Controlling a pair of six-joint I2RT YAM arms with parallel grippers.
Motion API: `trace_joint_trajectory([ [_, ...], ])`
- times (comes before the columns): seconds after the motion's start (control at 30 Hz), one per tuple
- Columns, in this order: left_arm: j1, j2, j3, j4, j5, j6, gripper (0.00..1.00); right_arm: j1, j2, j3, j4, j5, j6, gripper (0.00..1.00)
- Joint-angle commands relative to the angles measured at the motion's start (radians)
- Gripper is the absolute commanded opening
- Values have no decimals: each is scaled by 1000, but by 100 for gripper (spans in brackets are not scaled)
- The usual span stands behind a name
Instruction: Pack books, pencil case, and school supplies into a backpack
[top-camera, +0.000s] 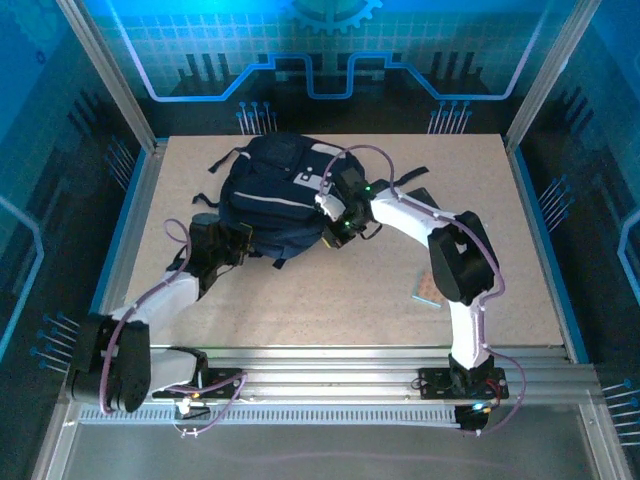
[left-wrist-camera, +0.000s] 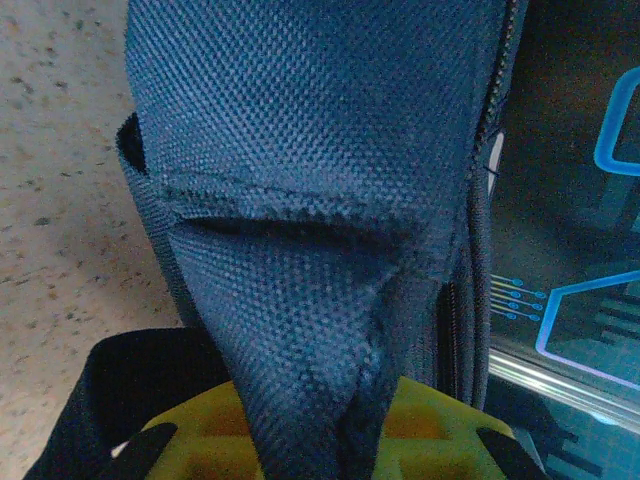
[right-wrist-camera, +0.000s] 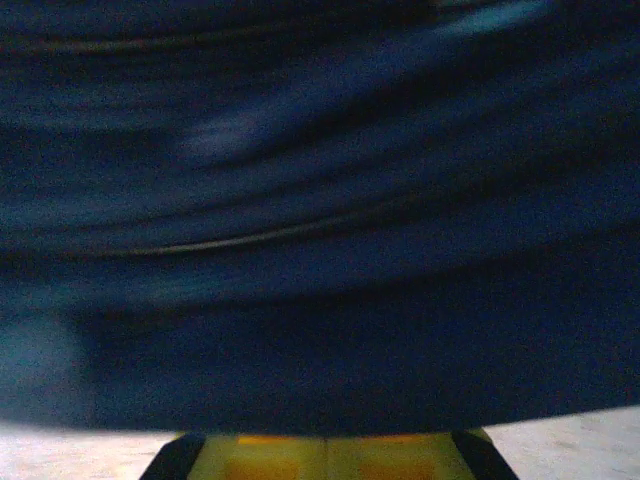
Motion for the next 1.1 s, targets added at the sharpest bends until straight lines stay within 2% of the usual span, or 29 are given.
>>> trace_joint_trajectory([
  [0.0, 33, -78, 62, -90, 28, 73, 0, -77, 68, 80, -41, 268, -75, 0],
  [0.1, 37, -113, 66, -147, 45, 86, 0, -123, 120, 162, 37, 379, -103, 0],
  [0.2, 40, -149, 69, -198, 47, 106, 0, -152, 185, 273, 68, 439, -133, 0],
  [0.3, 42, -168, 60, -211, 41, 112, 0, -151, 201, 328, 64, 416, -117, 0],
  [0.43, 42, -162, 56, -197, 33, 121, 0, -117, 95, 222, 66, 334, -28, 1],
  [0.53, 41, -145, 65, -197, 37, 157, 0, -84, -66, 60, 68, 271, 102, 45],
  [0.57, 41, -140, 70, -207, 37, 175, 0, -71, -128, -3, 78, 283, 154, 54],
  [0.6, 40, -138, 72, -216, 37, 185, 7, -62, -174, -52, 88, 297, 205, 58],
  [0.63, 40, -137, 72, -225, 35, 192, 26, -51, -229, -110, 107, 311, 261, 62],
  [0.67, 39, -142, 73, -245, 28, 201, 55, -47, -273, -160, 129, 316, 312, 65],
  [0.7, 38, -150, 79, -277, 16, 209, 80, -46, -304, -196, 150, 312, 351, 67],
  [0.73, 36, -161, 89, -308, -2, 230, 98, -48, -330, -227, 169, 308, 392, 70],
  [0.9, 10, -217, 147, -439, -132, 359, 99, -59, -322, -189, 177, 322, 446, 73],
  [1.07, -14, -162, 270, -533, -203, 548, 99, -76, -199, -49, 209, 178, 427, 72],
])
